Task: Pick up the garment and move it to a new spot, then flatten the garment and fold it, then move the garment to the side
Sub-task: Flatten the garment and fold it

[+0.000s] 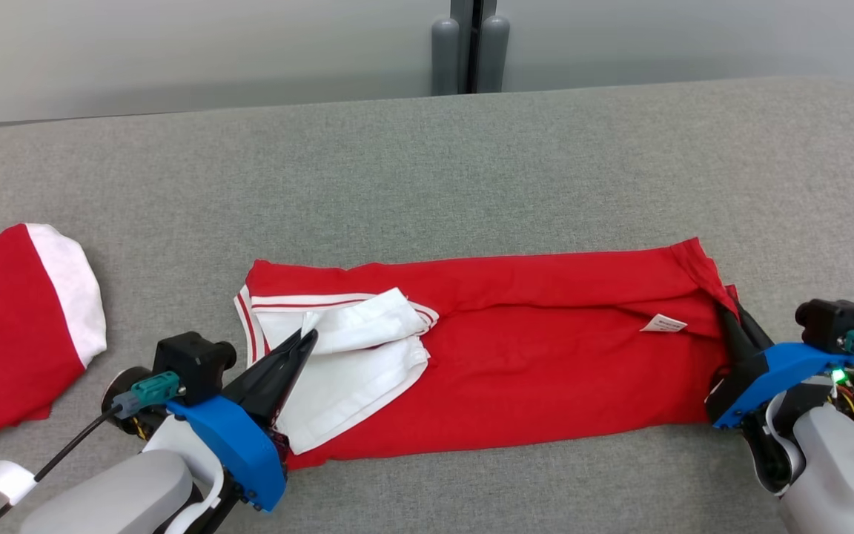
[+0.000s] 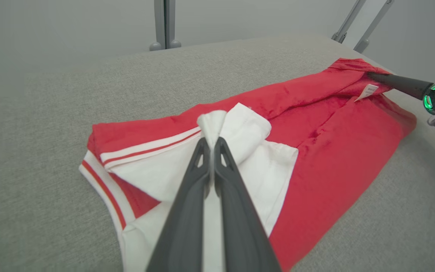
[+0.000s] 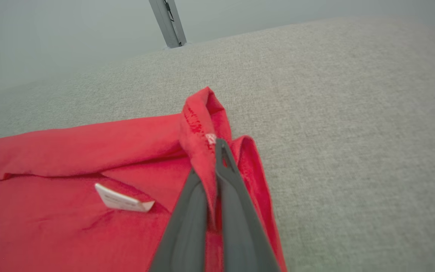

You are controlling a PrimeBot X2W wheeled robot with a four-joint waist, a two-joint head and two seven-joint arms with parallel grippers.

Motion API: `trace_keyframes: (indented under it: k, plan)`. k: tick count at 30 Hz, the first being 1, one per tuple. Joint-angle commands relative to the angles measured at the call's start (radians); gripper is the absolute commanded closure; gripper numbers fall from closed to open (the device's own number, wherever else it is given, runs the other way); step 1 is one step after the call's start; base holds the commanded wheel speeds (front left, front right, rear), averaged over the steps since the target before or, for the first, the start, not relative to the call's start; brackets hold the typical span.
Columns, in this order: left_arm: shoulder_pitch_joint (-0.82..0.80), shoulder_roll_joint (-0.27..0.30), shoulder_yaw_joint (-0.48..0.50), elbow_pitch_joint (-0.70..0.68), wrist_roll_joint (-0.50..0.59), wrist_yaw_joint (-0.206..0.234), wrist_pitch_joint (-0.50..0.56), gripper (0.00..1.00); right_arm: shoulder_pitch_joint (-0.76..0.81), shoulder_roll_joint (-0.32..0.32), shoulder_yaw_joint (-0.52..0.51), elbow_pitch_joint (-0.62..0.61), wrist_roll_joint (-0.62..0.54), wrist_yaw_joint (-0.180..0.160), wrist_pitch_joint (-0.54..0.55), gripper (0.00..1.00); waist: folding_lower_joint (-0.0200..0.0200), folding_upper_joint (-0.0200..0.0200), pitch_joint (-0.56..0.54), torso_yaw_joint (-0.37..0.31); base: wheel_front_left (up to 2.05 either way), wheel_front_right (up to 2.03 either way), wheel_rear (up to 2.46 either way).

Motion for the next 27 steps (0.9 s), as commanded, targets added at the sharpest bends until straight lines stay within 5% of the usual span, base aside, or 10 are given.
trace_keyframes:
  k: [1,6,7,8,9,17,27]
  plan:
    - [0.016,-0.002,0.011,0.006,0.001,0.009,-0.006,1.0,0.018,0.004,-0.005,-0.007,0.011,0.0,-0.007,1.0,0.0001,0.0,-0.002,0.001,0.0,0.0,0.0]
    - [0.048,-0.014,0.033,0.019,0.005,0.01,-0.007,1.0,0.04,0.004,-0.012,-0.015,0.02,0.0,-0.012,1.0,0.0001,0.0,-0.014,0.003,0.0,0.0,0.0]
    - [0.049,-0.016,0.036,0.023,0.017,0.016,-0.007,0.83,0.044,0.004,-0.012,-0.015,0.019,0.0,-0.011,0.85,0.0001,0.0,-0.016,0.003,0.0,0.0,0.0]
    - [0.049,-0.023,0.053,0.023,0.03,0.025,-0.008,0.51,0.048,0.004,-0.013,-0.016,0.02,0.0,-0.012,0.29,0.0001,0.0,-0.017,0.003,0.0,0.0,0.0]
    - [0.057,-0.028,0.061,0.026,0.037,0.03,-0.007,0.0,0.051,0.004,-0.015,-0.018,0.022,0.0,-0.013,0.0,0.0001,0.0,-0.018,0.004,0.0,0.0,0.0]
    - [0.13,-0.068,0.22,0.013,0.13,0.052,-0.007,0.0,0.066,-0.015,-0.037,-0.06,0.023,0.0,-0.019,0.0,0.0001,0.0,-0.036,0.007,0.0,0.0,0.0]
    - [0.322,-0.183,0.646,-0.065,0.381,0.073,-0.007,0.0,0.059,-0.017,-0.06,-0.124,0.016,0.0,-0.01,0.0,0.0001,0.0,-0.041,0.027,0.0,0.0,0.0]
